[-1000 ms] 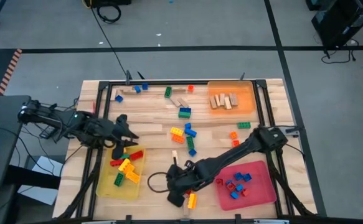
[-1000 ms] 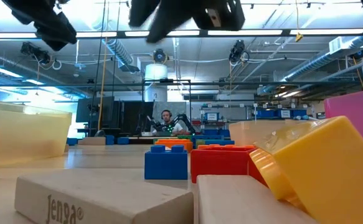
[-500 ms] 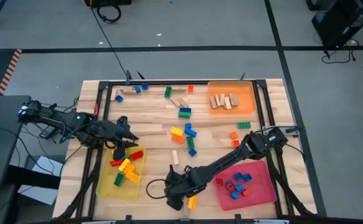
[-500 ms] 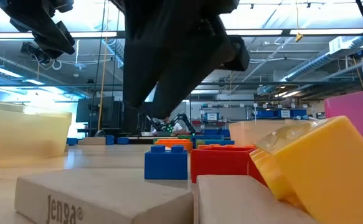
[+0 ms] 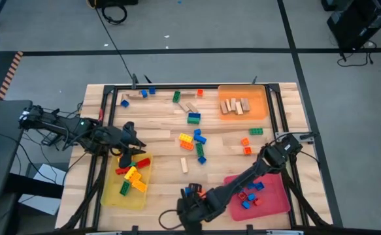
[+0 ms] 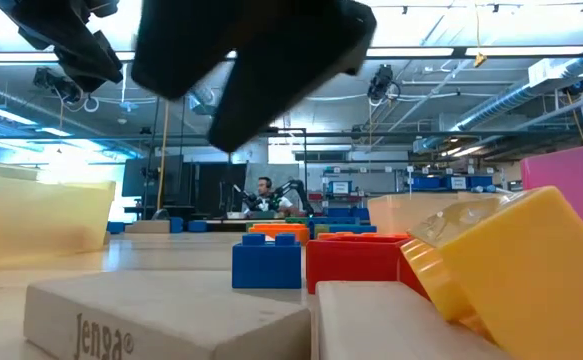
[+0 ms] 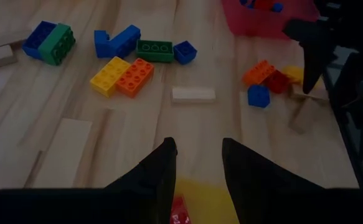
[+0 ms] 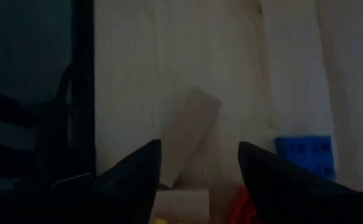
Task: Sort blocks by size
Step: Put the brown block into the orange bin
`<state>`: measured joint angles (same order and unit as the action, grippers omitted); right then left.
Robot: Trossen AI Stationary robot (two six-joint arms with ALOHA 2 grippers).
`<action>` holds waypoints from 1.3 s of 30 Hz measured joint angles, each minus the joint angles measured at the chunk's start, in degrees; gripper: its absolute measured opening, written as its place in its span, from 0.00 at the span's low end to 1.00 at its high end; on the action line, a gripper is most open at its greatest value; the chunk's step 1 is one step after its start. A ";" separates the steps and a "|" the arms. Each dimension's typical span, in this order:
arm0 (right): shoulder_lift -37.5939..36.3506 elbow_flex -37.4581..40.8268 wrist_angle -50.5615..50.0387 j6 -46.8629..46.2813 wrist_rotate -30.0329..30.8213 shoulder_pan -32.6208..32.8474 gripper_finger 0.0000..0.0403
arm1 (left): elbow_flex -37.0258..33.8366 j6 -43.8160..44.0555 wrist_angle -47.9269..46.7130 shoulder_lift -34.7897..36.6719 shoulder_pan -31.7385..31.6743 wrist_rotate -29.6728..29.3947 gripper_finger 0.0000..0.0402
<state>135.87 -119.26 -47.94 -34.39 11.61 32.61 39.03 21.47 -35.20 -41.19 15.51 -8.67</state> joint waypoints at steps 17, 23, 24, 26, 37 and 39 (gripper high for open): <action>4.68 3.43 10.44 -4.50 2.30 0.21 0.69 | 0.00 1.75 2.23 -0.51 0.02 2.58 0.34; 4.56 5.93 11.61 -6.38 2.12 0.36 0.62 | 0.02 1.83 3.12 -0.52 0.02 2.64 0.34; 4.47 6.31 11.75 -6.34 1.72 0.35 0.60 | 0.02 1.89 3.13 -0.52 0.02 2.64 0.34; 4.26 7.16 12.21 -6.36 1.04 0.30 0.57 | 0.02 1.90 3.30 -0.52 0.02 2.66 0.34; 4.37 6.82 11.38 -2.89 -0.32 0.17 0.30 | 0.02 1.88 4.68 -0.52 0.02 2.80 0.34; 4.58 5.63 10.41 -2.10 -0.16 0.13 0.30 | 0.02 1.88 5.29 -0.52 0.02 2.80 0.34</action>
<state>140.45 -113.63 -37.53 -36.49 11.45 32.74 39.05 23.35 -29.91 -41.71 15.53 -5.87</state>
